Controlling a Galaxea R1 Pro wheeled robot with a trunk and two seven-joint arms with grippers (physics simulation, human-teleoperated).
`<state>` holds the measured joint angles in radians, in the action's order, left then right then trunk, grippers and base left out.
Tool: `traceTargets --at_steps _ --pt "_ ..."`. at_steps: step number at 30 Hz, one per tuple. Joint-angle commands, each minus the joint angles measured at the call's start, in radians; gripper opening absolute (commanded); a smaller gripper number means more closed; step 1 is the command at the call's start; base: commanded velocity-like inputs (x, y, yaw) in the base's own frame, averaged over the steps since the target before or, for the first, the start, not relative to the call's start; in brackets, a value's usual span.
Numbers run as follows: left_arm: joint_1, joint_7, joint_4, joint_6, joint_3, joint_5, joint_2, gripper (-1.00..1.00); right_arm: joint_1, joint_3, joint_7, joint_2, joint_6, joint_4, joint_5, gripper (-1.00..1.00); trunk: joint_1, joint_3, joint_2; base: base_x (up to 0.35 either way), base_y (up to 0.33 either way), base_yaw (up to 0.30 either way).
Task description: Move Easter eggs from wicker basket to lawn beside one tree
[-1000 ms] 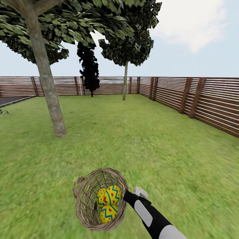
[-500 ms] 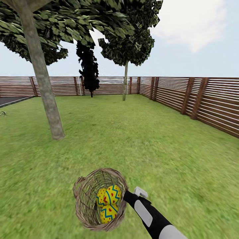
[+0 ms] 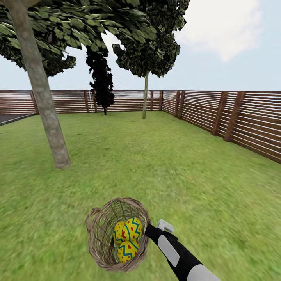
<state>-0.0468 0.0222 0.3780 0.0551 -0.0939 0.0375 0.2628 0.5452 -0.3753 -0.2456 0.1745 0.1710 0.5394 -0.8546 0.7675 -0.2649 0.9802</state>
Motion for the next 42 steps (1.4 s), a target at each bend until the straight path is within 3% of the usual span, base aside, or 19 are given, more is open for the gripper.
traceTargets --at_steps 1,24,33,42 --pt "-0.001 0.002 -0.001 0.004 -0.007 0.004 0.001 1.00 0.001 -0.002 -0.008 0.000 0.002 0.002 -0.003 -1.00 0.001 -0.001 0.001 0.335 0.000 -0.002" --pt "-0.001 0.002 0.000 0.004 -0.007 0.004 0.001 1.00 0.001 -0.002 -0.008 0.000 0.002 0.002 -0.003 -1.00 0.001 -0.001 0.001 0.335 0.020 -0.001" --pt "-0.001 0.002 0.001 0.004 -0.007 0.004 0.001 1.00 0.001 -0.002 -0.008 0.000 0.002 0.002 -0.003 -1.00 0.001 -0.001 0.001 0.335 0.102 -0.194" --pt "-0.001 0.002 0.001 0.005 -0.007 0.004 0.001 1.00 0.001 -0.002 -0.008 0.000 0.002 0.002 -0.003 -1.00 0.001 -0.001 0.001 0.335 0.117 -0.018"
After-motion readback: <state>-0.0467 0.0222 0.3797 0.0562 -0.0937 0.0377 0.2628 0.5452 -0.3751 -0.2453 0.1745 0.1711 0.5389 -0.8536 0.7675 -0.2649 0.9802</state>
